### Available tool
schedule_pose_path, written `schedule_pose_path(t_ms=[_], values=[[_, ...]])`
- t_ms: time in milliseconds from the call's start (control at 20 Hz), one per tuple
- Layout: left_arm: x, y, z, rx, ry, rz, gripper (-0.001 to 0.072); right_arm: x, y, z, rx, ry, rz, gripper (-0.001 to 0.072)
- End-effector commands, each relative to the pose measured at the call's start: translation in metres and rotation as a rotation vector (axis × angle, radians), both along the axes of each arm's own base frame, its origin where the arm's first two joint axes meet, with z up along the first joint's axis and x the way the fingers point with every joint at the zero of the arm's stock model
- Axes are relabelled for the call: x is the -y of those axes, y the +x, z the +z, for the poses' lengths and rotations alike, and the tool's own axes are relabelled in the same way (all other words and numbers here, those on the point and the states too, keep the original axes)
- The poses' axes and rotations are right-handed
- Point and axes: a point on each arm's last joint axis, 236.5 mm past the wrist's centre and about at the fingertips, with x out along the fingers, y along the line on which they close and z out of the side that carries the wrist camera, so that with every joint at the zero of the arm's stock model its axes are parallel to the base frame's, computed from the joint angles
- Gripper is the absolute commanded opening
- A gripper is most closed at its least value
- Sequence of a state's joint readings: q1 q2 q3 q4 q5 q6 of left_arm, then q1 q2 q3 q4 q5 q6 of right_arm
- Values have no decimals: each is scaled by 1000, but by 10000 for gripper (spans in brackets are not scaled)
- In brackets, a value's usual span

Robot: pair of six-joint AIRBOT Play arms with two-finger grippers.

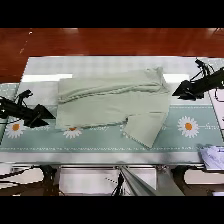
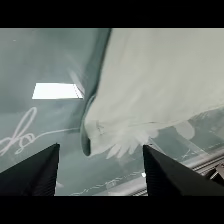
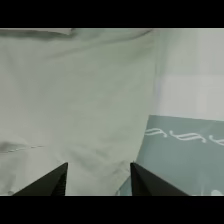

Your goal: Fold the shirts.

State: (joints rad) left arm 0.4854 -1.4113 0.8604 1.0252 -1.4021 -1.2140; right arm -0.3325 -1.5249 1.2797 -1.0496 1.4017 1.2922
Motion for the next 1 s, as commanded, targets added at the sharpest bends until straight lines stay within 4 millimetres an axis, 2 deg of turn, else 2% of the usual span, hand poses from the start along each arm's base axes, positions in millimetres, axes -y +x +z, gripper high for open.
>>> schedule_pose_path(t_ms=[0,100,250,350,400,450,500,650,750,900,950], values=[[5,3,-16,20,-1,23,601,-15,-5,0,58,108,-7,479],[11,10,-28,8,9,38,601,-20,-2,3,75,135,-5,478],[37,30,-34,27,-53,74,599,-25,1,8,96,164,-3,477],[49,35,-38,27,-64,69,580,-25,1,8,95,162,-3,477],[54,33,-41,11,-67,63,494,-24,-1,7,90,158,2,478],[57,31,-42,-6,-75,60,105,-24,-5,6,78,153,17,477],[58,29,-42,-13,-84,57,31,-22,-12,3,57,137,40,476],[59,23,-36,-18,-114,27,25,0,-38,-11,24,10,51,475],[59,20,-34,-16,-127,9,25,9,-59,-19,15,-1,-47,477],[60,18,-32,-8,-136,-12,25,-3,-103,-40,-41,31,-71,523],[60,17,-32,-9,-137,-12,25,-10,-109,-46,-42,50,-89,525]])
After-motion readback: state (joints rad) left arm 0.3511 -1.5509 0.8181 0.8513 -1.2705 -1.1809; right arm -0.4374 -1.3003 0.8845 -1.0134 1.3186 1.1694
